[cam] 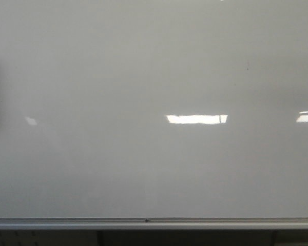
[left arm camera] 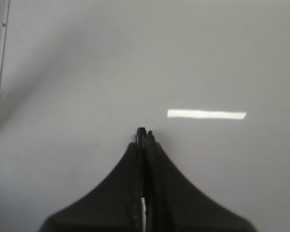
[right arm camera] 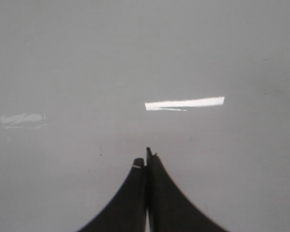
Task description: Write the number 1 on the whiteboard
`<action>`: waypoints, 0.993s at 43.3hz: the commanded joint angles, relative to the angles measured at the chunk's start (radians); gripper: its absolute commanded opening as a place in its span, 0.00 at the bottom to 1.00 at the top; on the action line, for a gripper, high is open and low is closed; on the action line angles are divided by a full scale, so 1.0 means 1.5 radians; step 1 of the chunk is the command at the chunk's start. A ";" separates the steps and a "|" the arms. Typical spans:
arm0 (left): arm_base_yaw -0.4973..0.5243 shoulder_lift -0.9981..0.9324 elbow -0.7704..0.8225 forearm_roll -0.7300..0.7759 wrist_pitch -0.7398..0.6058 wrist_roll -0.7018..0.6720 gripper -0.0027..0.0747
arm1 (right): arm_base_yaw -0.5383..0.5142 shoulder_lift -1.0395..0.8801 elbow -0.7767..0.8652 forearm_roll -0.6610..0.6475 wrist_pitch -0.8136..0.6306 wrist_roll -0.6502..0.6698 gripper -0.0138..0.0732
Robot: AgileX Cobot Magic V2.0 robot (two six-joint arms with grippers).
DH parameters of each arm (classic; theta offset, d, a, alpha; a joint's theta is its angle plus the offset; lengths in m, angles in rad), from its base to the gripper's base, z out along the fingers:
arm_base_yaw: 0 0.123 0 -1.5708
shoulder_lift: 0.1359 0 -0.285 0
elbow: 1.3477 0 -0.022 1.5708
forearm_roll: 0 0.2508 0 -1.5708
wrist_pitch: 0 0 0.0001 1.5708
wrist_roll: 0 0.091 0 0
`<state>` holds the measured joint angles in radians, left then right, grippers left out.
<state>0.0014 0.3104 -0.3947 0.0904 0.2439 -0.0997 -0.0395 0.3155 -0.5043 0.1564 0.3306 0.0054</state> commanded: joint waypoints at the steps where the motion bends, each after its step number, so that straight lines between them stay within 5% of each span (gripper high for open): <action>1: 0.000 0.054 -0.041 0.004 -0.036 -0.003 0.01 | -0.005 0.055 -0.041 0.003 -0.038 -0.004 0.09; 4: 0.000 0.059 -0.042 0.004 -0.036 -0.003 0.04 | -0.005 0.065 -0.042 0.003 -0.035 -0.004 0.12; 7: 0.000 0.059 -0.041 0.004 -0.035 -0.003 0.18 | -0.005 0.065 -0.042 0.003 -0.026 -0.004 0.20; 14: 0.000 0.059 -0.039 0.004 -0.020 -0.003 0.82 | -0.005 0.065 -0.042 0.003 -0.016 -0.004 0.57; 17: 0.000 0.059 -0.036 0.004 -0.020 -0.003 0.95 | -0.005 0.065 -0.042 0.003 -0.016 -0.004 0.69; 28: 0.000 0.118 -0.029 0.001 -0.032 -0.003 0.83 | -0.005 0.065 -0.042 0.003 -0.018 -0.004 0.73; 43: 0.000 0.446 -0.097 -0.043 -0.152 -0.003 0.82 | -0.005 0.065 -0.042 0.003 -0.018 -0.004 0.68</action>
<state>0.0014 0.8730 -0.4679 0.0360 0.1480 -0.0997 -0.0395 0.4009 -0.5325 0.1595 0.3787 0.0054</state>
